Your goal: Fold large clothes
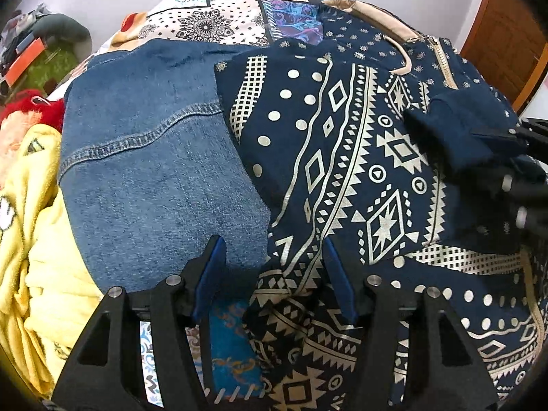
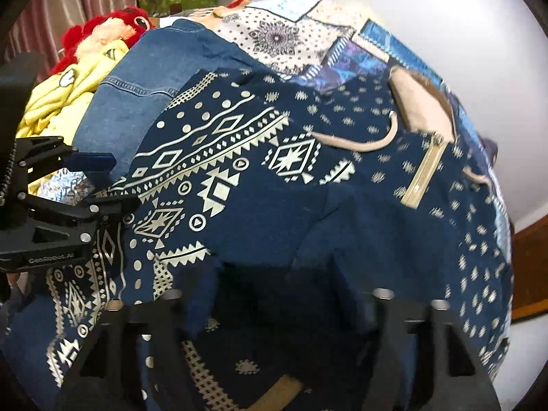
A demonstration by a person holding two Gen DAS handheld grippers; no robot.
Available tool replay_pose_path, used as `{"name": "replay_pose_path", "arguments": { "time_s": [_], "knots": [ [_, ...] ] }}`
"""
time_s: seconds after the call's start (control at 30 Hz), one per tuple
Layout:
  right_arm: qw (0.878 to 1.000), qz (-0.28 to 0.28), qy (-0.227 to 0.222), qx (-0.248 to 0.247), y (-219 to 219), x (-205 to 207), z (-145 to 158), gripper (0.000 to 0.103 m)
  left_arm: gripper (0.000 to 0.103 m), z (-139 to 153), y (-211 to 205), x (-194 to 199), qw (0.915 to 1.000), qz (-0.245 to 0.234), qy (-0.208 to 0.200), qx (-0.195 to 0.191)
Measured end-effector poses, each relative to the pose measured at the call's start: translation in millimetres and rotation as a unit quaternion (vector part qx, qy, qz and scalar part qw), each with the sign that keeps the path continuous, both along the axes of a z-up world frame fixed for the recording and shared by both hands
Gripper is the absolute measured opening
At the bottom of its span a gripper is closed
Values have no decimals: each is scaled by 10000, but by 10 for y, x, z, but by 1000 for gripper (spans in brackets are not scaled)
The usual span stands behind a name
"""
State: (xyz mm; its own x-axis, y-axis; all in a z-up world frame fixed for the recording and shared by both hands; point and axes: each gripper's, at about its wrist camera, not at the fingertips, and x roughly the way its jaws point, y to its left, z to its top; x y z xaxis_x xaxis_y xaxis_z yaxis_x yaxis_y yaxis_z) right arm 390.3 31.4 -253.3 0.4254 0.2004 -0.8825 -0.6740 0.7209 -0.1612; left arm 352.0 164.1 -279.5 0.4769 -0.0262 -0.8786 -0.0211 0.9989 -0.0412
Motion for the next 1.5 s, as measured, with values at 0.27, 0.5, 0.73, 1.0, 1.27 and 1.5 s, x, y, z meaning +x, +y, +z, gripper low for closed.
{"name": "replay_pose_path", "arguments": {
  "time_s": [0.27,0.5,0.73,1.0,1.27,1.5],
  "knots": [
    [9962,-621,-188,588,-517,93,406,12,60,-28,-24,33,9999,108,29,97],
    [9859,-1316,-564,866,-1288,116,865,12,60,-15,-84,39,9992,217,126,297],
    [9752,-1935,-474,968,-2121,168,889,12,60,16,-141,50,9979,342,283,463],
    [9771,-2019,-102,662,-2410,61,529,12,60,667,-472,66,9997,-33,-194,132],
    [9799,-1886,-1,643,-2384,-72,370,12,60,903,-1527,360,9908,-1301,-312,-190],
    [9746,-2062,215,848,-2672,-220,359,12,22,649,-2199,629,9840,-1732,-340,235]
  ]
}}
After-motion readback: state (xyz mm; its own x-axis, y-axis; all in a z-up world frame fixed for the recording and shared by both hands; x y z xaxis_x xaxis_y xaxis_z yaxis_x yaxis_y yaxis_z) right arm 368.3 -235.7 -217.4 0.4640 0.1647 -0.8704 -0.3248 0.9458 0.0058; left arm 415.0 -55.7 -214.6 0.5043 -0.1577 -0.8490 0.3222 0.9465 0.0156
